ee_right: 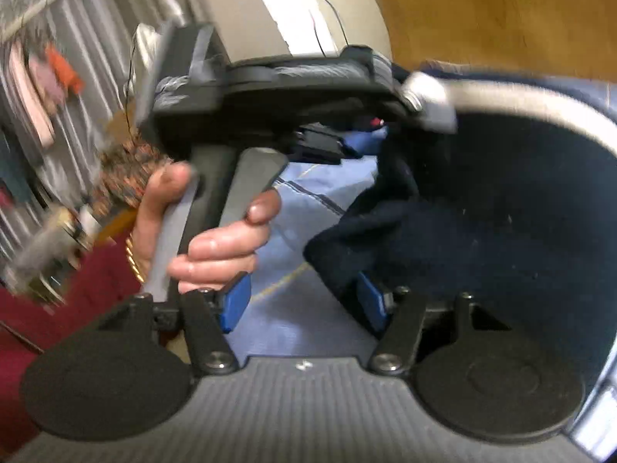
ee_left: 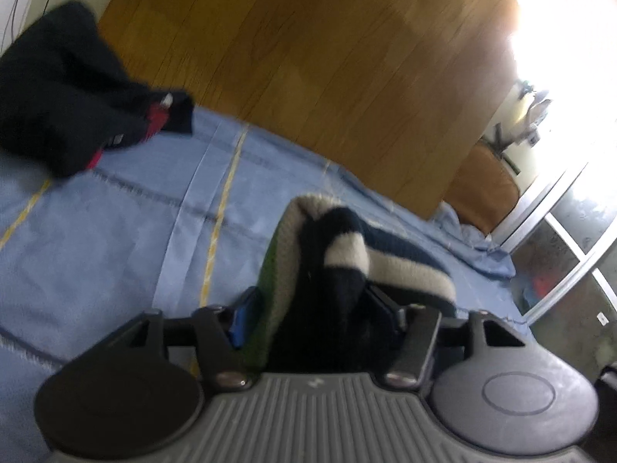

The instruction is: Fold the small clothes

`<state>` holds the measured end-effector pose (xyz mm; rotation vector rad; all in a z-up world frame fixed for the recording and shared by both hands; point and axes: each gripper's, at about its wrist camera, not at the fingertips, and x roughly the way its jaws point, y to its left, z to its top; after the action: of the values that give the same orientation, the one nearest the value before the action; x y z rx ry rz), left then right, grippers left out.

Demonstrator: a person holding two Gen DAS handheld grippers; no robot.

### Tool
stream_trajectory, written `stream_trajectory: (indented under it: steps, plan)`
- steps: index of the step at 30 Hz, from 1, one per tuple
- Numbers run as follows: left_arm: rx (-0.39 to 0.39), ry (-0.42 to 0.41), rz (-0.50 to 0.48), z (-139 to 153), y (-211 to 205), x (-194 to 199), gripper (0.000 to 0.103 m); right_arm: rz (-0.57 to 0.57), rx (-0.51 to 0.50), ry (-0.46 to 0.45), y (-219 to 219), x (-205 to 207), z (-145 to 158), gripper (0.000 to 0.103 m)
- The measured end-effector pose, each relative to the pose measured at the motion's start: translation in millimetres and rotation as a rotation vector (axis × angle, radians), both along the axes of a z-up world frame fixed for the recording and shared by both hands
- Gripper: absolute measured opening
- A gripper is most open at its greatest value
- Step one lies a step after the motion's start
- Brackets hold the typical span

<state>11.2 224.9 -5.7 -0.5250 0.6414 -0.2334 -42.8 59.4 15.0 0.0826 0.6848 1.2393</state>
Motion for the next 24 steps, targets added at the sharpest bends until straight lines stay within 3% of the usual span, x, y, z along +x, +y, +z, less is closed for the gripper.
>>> stream_trajectory:
  steps: [2, 4, 6, 7, 10, 13, 15, 19, 22, 24]
  plan:
    - [-0.003, -0.007, -0.007, 3.4, 6.2, -7.6, 0.059, -0.060, 0.080, -0.006, -22.3, 6.5, 14.8, 0.063]
    - [0.013, -0.023, 0.002, 9.9, 11.8, -16.5, 0.069, -0.161, 0.134, -0.029, -51.5, 15.6, 23.2, 0.063]
    - [0.018, -0.051, 0.012, 16.0, 17.4, -23.7, 0.100, -0.286, 0.166, -0.025, -82.3, 20.7, 22.3, 0.071]
    - [0.017, -0.063, 0.004, 17.9, 18.7, -25.1, 0.103, -0.359, 0.174, -0.008, -96.9, 26.1, 18.0, 0.079]
    - [0.003, -0.033, -0.049, 16.0, 16.0, -15.9, 0.103, -0.494, 0.186, 0.098, -119.6, 39.9, -1.1, 0.081]
    - [-0.028, 0.035, -0.085, 3.9, 9.3, -1.9, 0.103, -0.521, 0.207, 0.193, -125.0, 46.2, -15.8, 0.081]
    - [-0.018, 0.068, -0.089, -4.0, 3.0, 3.1, 0.103, -0.513, 0.188, 0.207, -121.1, 44.5, -18.9, 0.081]
    - [0.055, 0.123, -0.067, -17.0, -14.2, 7.5, 0.103, -0.472, 0.115, 0.225, -102.6, 44.4, -33.3, 0.081]
    - [0.167, 0.080, -0.053, -20.9, -32.8, -1.2, 0.103, -0.458, 0.119, 0.172, -95.4, 42.3, -39.3, 0.084]
    - [0.202, 0.057, -0.041, -23.5, -39.4, -7.2, 0.103, -0.454, 0.139, 0.173, -99.1, 43.0, -42.3, 0.088]
